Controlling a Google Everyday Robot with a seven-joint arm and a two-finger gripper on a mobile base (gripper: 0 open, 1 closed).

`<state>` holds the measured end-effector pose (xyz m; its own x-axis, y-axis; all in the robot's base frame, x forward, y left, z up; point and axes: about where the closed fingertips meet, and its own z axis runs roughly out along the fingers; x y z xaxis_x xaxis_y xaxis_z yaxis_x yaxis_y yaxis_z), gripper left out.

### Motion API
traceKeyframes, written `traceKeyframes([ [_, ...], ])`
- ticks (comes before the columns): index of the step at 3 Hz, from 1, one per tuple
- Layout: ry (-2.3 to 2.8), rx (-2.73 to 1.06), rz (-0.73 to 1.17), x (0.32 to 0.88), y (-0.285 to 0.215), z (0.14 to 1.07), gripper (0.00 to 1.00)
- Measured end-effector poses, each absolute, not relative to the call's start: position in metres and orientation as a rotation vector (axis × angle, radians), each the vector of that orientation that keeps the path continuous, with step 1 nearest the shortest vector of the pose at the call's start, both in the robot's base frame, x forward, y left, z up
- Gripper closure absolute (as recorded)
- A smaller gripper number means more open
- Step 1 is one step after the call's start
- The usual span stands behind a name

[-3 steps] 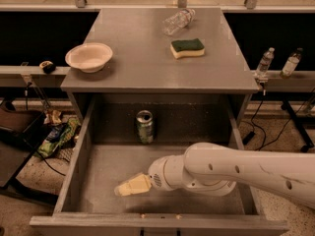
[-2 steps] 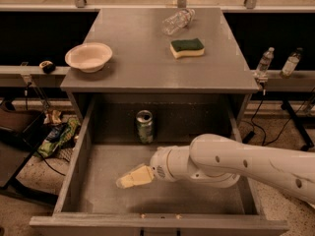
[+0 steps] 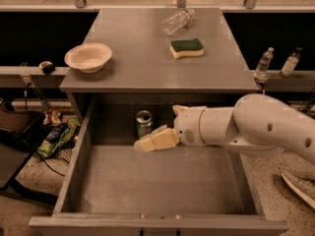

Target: Place green can into top drawer

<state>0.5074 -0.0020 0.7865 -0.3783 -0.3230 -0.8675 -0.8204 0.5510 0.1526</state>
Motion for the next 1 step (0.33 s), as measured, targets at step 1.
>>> traceKeyframes([
  [1,1.9,-0.963,0.793,0.5218,-0.0248,0.8312,0.0],
])
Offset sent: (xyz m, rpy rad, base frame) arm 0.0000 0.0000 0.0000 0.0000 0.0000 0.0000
